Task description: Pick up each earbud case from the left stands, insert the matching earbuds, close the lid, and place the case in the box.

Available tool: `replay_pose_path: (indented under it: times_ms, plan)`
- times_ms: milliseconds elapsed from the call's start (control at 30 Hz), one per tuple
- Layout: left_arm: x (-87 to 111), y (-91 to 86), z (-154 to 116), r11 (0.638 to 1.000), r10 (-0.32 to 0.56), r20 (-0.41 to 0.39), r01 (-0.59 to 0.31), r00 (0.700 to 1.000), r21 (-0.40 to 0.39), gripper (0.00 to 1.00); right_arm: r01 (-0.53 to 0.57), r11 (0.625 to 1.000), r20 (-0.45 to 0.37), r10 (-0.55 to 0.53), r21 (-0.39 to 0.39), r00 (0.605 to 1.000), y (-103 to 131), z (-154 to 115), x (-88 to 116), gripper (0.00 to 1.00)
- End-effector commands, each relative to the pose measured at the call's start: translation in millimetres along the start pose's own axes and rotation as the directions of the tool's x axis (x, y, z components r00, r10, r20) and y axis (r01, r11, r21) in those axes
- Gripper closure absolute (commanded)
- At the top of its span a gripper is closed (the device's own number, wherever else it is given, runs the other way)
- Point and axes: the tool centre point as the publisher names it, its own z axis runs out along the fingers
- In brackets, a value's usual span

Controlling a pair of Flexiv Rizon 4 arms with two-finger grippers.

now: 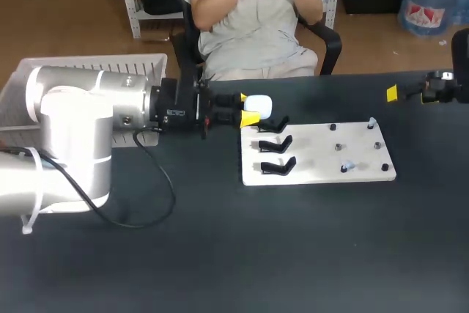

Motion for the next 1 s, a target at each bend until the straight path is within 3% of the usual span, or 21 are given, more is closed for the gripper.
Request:
replay_pose_path:
  times_ms: [33,500,800,1000]
  plan:
    - [1.9,1.1,3,1.0,-0.005,0.021,0.005,1.0,0.027,1.0,0.025,1.0,0.006,-0.025,-0.007,1.0,20,-15,14,0.0]
    - [2.9,-0.8,14,0.989,-0.034,0.039,0.028,0.999,0.144,1.0,0.144,0.987,-0.016,-0.146,-0.076,0.989,96,-19,45,0.0]
    - [7.6,-0.1,16,0.99,-0.022,0.045,0.015,0.999,0.143,1.0,0.112,0.992,-0.07,-0.116,-0.056,0.991,136,0,57,0.0]
    - [9.4,2.1,15,0.992,-0.018,0.046,0.012,0.999,0.128,1.0,0.127,0.99,-0.113,-0.133,-0.062,0.985,159,24,53,0.0]
